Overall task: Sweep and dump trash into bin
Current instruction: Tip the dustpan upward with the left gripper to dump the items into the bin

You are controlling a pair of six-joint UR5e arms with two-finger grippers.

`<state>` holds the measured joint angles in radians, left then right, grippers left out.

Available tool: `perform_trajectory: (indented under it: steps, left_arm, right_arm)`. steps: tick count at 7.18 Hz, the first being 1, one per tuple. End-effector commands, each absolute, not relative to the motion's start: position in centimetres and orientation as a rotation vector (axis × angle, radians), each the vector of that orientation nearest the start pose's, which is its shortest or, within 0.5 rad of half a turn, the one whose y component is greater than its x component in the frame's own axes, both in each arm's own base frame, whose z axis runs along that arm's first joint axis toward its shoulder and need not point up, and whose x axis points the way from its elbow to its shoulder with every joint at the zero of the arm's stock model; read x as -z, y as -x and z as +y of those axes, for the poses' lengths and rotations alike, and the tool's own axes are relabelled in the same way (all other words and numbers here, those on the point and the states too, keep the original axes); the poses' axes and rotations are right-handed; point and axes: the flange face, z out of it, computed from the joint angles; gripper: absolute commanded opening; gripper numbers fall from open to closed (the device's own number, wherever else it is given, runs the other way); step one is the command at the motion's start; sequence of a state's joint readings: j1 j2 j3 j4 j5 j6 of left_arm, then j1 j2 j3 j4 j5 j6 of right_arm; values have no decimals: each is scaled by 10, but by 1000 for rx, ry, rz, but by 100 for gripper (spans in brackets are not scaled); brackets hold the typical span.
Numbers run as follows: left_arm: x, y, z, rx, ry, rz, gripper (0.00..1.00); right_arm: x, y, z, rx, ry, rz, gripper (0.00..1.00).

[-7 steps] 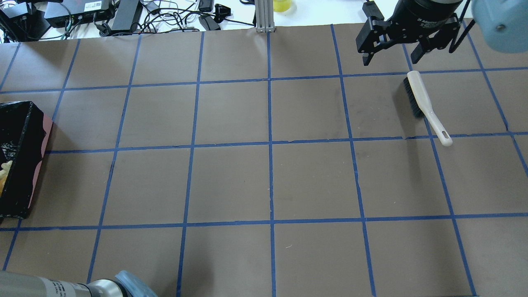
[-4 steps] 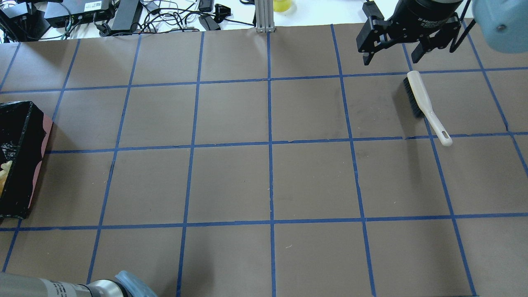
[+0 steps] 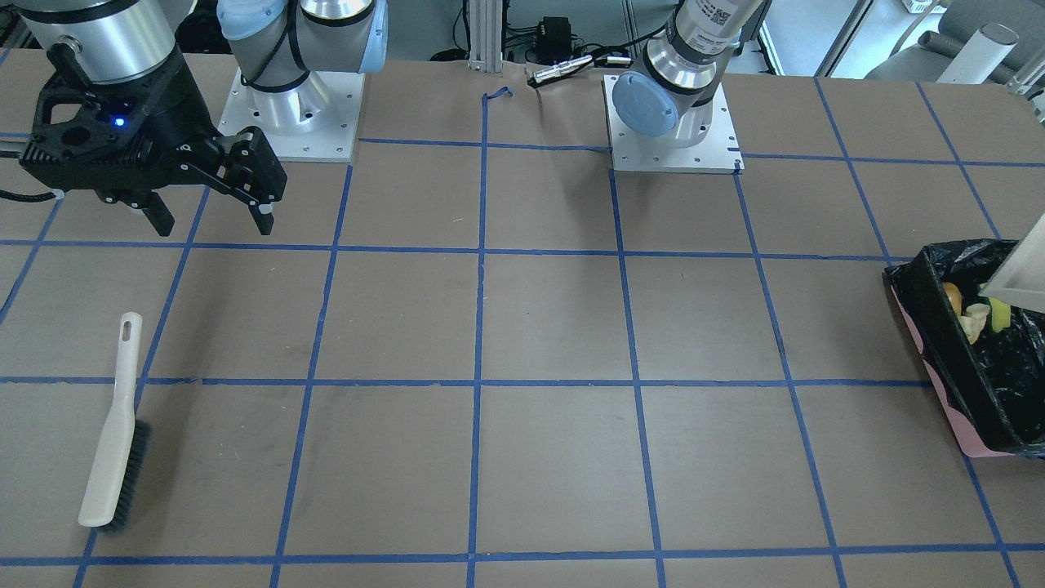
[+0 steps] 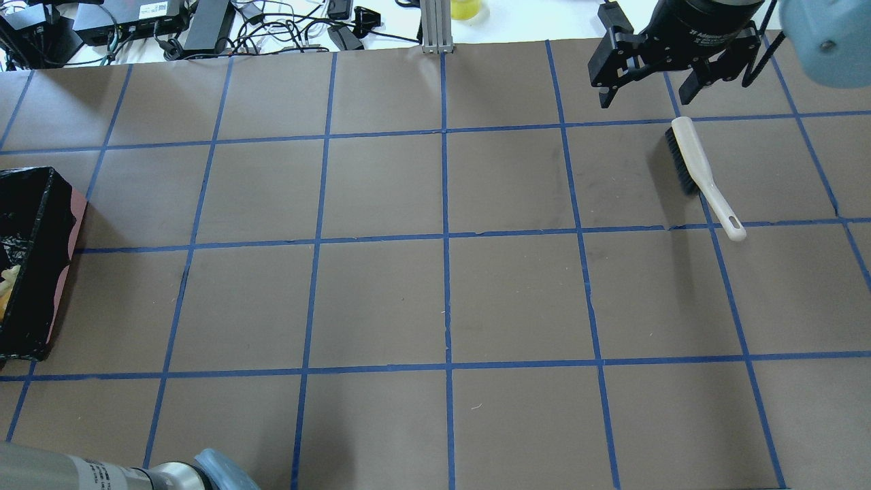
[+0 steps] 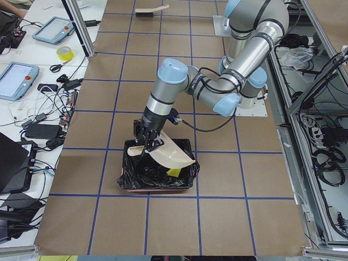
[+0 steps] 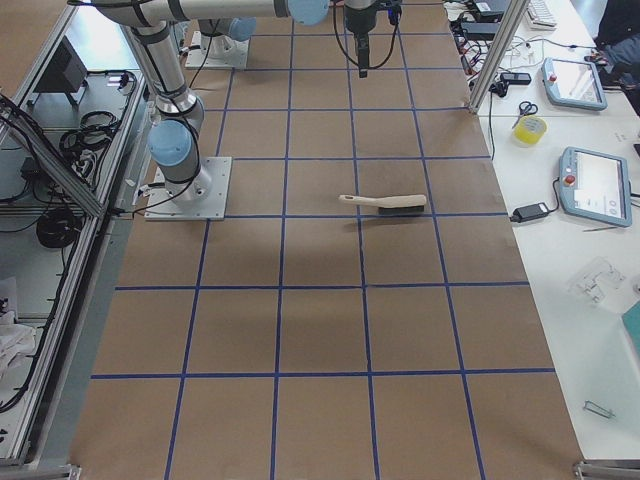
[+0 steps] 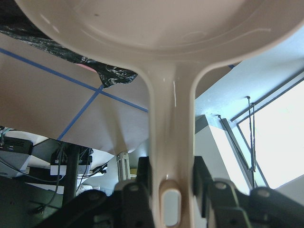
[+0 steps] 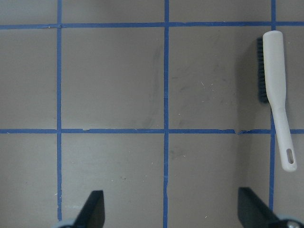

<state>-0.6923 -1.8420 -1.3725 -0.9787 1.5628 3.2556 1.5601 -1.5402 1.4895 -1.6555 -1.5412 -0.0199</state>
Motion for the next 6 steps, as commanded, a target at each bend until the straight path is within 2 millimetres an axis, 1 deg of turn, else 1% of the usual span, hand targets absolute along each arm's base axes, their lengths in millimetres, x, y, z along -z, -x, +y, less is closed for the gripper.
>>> perform_trajectory:
  steps: [1, 2, 3, 4, 5, 6]
  left_arm:
    - [-495, -366, -557, 226, 3175, -1506, 0]
    - [-482, -333, -582, 153, 3124, -1595, 0]
    - [-474, -280, -612, 67, 3060, -1693, 0]
    - [-463, -235, -631, -7, 2949, -1804, 0]
    - [-447, -203, -645, -54, 2843, -1889, 0]
    - [-425, -177, -655, -82, 2738, -1969, 0]
  right_arm:
    - [-522, -131, -518, 213, 17, 3107, 100]
    - [-522, -130, -519, 216, 17, 3109, 100]
    - [-522, -130, -519, 216, 17, 3110, 100]
    - [-523, -129, -518, 216, 14, 3115, 100]
    - [-523, -130, -518, 216, 17, 3113, 100]
    - [-523, -130, -518, 216, 17, 3115, 100]
